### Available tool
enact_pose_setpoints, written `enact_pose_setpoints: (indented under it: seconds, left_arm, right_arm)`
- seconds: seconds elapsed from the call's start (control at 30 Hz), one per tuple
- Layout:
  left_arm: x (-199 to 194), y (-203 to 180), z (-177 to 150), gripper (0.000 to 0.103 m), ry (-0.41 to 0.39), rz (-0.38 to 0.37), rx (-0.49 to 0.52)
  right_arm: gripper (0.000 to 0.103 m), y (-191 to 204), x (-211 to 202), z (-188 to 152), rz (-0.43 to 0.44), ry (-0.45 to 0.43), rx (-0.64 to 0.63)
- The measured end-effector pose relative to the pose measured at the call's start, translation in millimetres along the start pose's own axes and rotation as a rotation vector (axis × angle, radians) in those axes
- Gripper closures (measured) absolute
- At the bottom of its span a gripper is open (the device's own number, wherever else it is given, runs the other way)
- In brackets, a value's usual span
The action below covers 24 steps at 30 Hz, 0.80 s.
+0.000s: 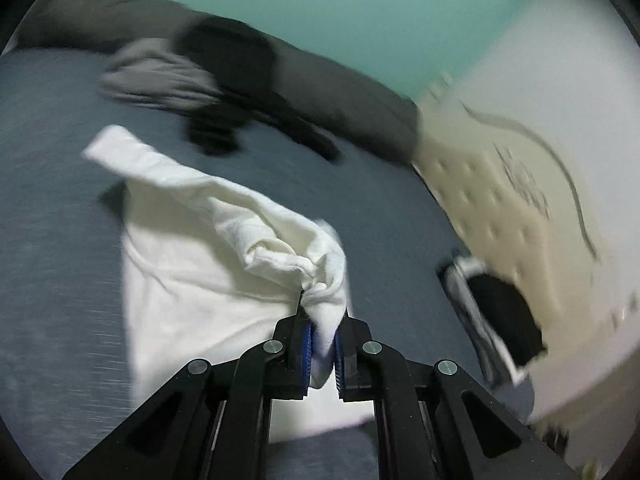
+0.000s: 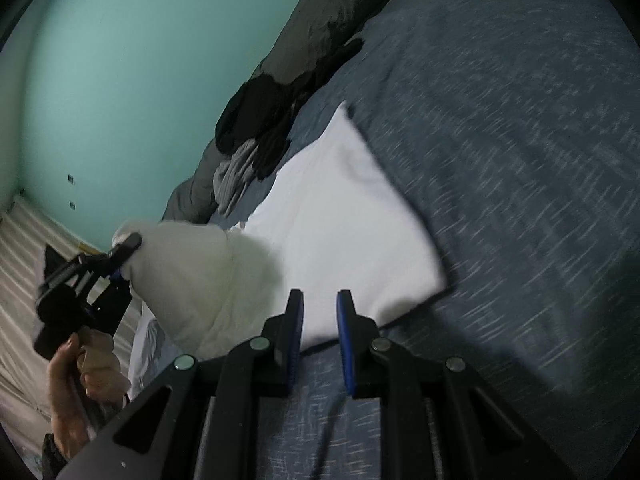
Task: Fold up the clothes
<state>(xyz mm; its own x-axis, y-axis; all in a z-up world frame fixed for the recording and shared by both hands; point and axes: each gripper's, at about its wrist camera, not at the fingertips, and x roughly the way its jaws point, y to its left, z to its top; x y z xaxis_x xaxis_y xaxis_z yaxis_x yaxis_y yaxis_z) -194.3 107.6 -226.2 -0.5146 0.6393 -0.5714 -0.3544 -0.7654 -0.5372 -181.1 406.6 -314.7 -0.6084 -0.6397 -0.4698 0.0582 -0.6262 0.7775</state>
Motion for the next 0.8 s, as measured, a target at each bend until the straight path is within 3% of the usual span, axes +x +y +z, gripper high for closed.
enact_pose_setpoints:
  seconds: [0.07, 0.2, 0.27, 0.47, 0.53, 0.6, 0.8]
  left_arm:
    - [34, -26, -19, 0.094, 0.091, -0.013, 0.058]
    - [102, -48, -69, 0.094, 0.311, 0.03, 0.152]
    - [115, -46, -83, 0.094, 0.357, 0.058, 0.161]
    - [84, -37, -69, 0.09, 0.325, 0.041, 0.128]
    - [67, -34, -56, 0.079, 0.296, 0.039, 0.12]
    - [47, -29, -46, 0.068, 0.263, 0.032, 0.112]
    - [20, -1, -33, 0.067, 0.216, 0.097, 0.092]
  right_arm:
    - [0.087, -4, -5, 5, -0.008, -0.017, 0.003]
    - [0.087, -11, -11, 12, -0.009, -0.033, 0.013]
    - [0.087, -13, -10, 14, -0.006, -0.03, 0.019]
    - [0.083, -14, -2, 19, 0.005, -0.018, 0.033]
    - [0.07, -14, 2, 18, 0.024, -0.011, 0.043]
    - [0.069, -10, 5, 18, 0.039, -0.005, 0.044]
    - [0.06, -1, 19, 16, 0.037, 0.032, 0.027]
